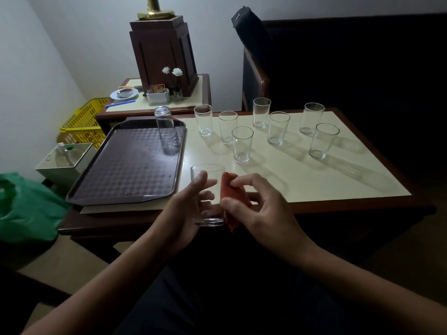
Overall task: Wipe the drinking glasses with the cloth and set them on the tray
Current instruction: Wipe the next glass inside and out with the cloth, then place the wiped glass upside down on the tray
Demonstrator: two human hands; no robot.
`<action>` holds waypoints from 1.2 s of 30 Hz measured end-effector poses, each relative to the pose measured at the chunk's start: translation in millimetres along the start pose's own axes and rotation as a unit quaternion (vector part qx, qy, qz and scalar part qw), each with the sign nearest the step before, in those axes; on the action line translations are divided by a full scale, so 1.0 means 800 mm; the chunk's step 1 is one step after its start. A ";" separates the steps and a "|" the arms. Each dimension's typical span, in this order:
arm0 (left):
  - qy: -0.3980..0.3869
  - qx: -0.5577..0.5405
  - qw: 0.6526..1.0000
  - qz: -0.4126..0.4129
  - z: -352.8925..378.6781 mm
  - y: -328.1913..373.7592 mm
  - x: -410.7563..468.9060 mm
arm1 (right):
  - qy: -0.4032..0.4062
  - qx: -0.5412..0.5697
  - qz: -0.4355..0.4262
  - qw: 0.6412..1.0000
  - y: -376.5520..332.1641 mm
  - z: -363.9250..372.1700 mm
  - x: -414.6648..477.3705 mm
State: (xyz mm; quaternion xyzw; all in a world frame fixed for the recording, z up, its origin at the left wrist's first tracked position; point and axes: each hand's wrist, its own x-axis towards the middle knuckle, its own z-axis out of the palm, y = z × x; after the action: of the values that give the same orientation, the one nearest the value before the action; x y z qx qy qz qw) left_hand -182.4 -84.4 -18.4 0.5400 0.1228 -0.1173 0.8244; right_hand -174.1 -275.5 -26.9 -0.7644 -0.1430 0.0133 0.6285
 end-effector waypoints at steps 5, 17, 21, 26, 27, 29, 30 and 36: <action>-0.037 -0.048 0.998 0.025 0.008 -0.002 0.002 | 0.080 0.018 -0.023 0.996 0.000 -0.011 0.009; 0.033 -0.027 0.999 0.012 0.007 0.006 0.008 | 0.042 0.015 -0.087 0.995 -0.013 -0.014 0.000; 0.023 0.026 0.998 -0.055 -0.004 -0.002 0.008 | -0.057 -0.067 -0.170 0.982 -0.021 -0.001 -0.020; -0.146 0.018 0.982 -0.120 -0.007 -0.006 0.000 | 0.040 -0.031 -0.104 0.993 -0.019 -0.019 0.010; -0.141 0.011 0.983 -0.119 -0.008 -0.006 0.002 | 0.051 -0.025 -0.081 0.995 -0.015 -0.025 0.015; -0.128 -0.039 0.983 -0.123 -0.015 -0.003 0.007 | 0.062 -0.001 -0.045 0.997 -0.008 -0.033 0.023; -0.122 -0.056 0.984 -0.119 -0.017 0.002 0.007 | 0.070 0.008 -0.031 0.997 -0.005 -0.035 0.027; 0.043 0.150 0.987 -0.039 -0.046 0.047 0.021 | 0.093 0.031 0.035 0.995 0.021 -0.043 0.066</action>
State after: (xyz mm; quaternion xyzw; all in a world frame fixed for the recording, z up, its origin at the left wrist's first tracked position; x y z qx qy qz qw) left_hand -157.1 -37.4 -5.8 0.6569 0.1601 -0.1430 0.7228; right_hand -113.1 -299.1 -27.1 -0.7468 -0.0565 -0.0307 0.6619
